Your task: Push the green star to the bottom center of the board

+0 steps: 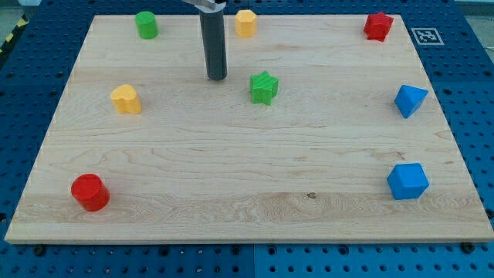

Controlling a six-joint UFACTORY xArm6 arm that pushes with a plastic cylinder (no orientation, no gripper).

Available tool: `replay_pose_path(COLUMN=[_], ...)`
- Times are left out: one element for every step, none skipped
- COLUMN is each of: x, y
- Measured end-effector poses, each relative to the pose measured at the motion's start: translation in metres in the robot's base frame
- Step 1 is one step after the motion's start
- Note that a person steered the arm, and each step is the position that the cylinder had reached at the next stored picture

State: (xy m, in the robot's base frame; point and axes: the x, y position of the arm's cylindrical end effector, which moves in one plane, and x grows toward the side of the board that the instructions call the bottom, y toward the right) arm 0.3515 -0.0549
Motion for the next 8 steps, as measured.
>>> replay_pose_path(x=[0.0, 0.001, 0.003, 0.023, 0.04, 0.05, 0.06, 0.072], y=[0.026, 0.064, 0.064, 0.076, 0.095, 0.115, 0.133, 0.13])
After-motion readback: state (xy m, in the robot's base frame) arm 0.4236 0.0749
